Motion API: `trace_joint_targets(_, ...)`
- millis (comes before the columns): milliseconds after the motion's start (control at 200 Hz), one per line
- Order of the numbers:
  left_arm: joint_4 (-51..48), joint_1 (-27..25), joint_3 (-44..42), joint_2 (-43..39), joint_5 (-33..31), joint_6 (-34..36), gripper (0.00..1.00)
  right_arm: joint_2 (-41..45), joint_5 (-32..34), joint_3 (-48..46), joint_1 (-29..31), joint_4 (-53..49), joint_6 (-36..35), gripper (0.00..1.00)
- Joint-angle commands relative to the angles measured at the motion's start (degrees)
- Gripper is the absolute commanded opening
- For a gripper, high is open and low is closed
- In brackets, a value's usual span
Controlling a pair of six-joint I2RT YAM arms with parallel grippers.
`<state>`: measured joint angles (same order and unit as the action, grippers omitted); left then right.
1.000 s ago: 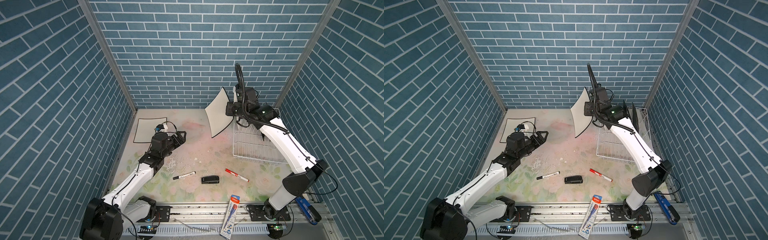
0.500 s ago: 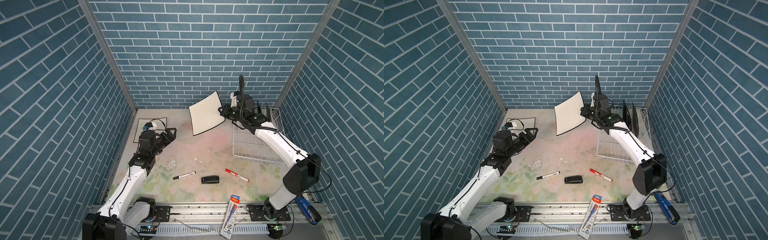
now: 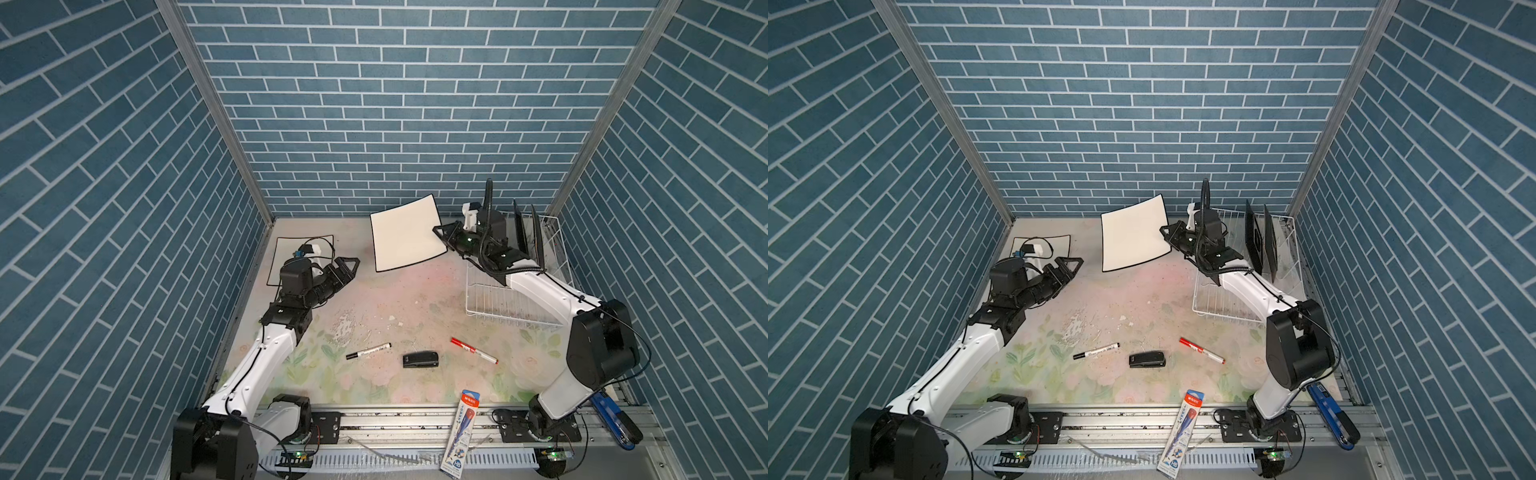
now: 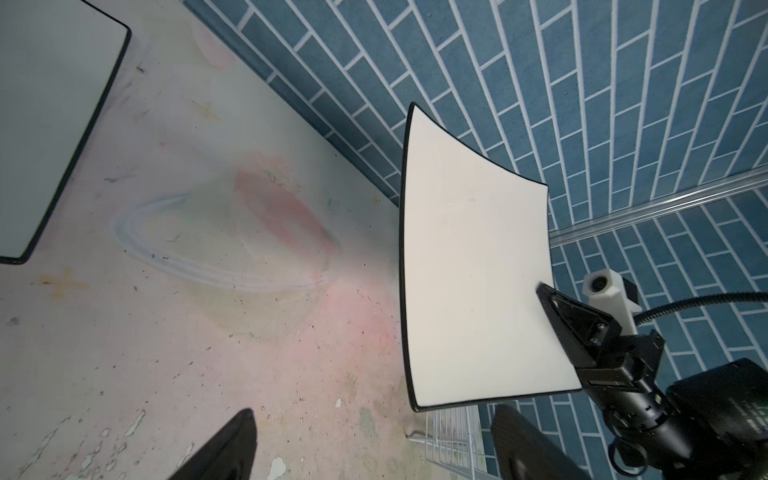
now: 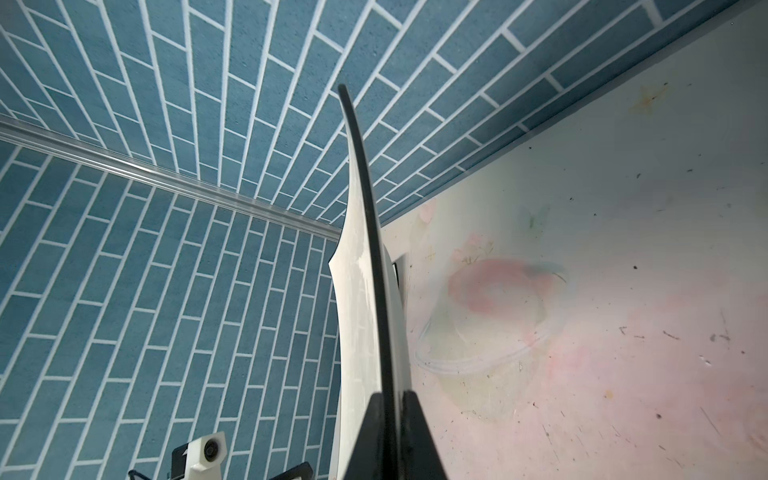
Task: Unload the plates from the dish rack
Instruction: 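Carry the plate toward the left gripper while the left gripper reaches to meet it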
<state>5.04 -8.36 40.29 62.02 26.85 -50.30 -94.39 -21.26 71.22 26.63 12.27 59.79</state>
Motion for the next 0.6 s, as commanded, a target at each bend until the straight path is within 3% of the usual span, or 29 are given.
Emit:
trace_joint_targets(0,4.73,0.36,1.48,1.03,3.16,-1.13,0.9,3.17,-6.0,-1.74,-0.35,20.44,10.37,0.0)
trace_joint_targets(120,7.84,0.36,1.45,3.41,5.73,-2.37,0.9,2.81,-7.45,-5.11,-0.45,25.73,12.67,0.0)
trace_joint_targets(400,16.74,0.34,2.34,9.8,11.97,-3.48,0.89,6.74,-7.48,-12.82,-0.31,27.58,14.24,0.0)
trace_joint_targets(595,15.7,0.27,4.28,11.63,13.58,-0.73,0.89,10.2,-8.34,-17.76,-0.35,28.93,14.82,0.0)
